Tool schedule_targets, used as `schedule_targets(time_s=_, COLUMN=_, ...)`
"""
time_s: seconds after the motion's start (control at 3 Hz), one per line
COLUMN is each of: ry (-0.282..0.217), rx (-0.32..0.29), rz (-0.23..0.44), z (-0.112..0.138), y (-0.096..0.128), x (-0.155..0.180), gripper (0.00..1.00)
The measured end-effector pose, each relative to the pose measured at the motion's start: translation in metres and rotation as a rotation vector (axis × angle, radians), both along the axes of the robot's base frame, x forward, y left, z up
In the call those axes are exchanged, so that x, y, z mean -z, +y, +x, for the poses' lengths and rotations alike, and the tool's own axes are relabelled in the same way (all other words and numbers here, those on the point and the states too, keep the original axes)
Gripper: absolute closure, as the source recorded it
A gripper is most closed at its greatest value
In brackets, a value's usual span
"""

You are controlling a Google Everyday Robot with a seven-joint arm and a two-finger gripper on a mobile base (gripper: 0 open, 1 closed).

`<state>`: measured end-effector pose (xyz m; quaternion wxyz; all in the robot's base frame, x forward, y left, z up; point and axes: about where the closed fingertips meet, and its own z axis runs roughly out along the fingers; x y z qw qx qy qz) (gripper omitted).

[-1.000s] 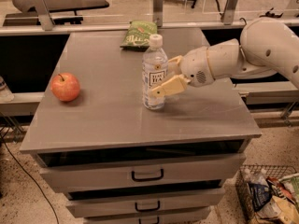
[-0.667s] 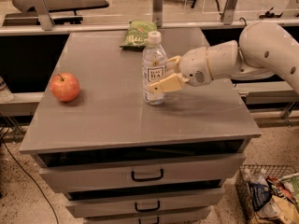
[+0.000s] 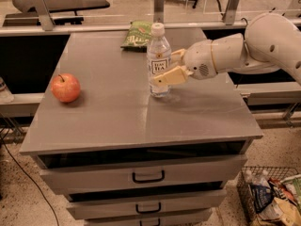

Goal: Knock blue plastic bottle over

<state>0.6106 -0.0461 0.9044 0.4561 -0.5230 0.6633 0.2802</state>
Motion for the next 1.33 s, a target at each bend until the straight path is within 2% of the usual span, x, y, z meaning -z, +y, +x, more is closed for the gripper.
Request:
schedule_targets(time_s=0.33, ry=-0.014, rx=0.018, rz=-0.091, z=0.008, y=-0.003, x=-0.009, gripper=1.00)
schedule_targets(time_s=1.0, ry=0.018, rx=0.059, rz=-0.468, z=0.017, y=-0.016, x=0.008, gripper=1.00)
schedule_targets(time_s=1.33, ry=0.051, rx=0.088, rz=-0.618, z=0.019, y=-0.028, x=0.024, gripper=1.00)
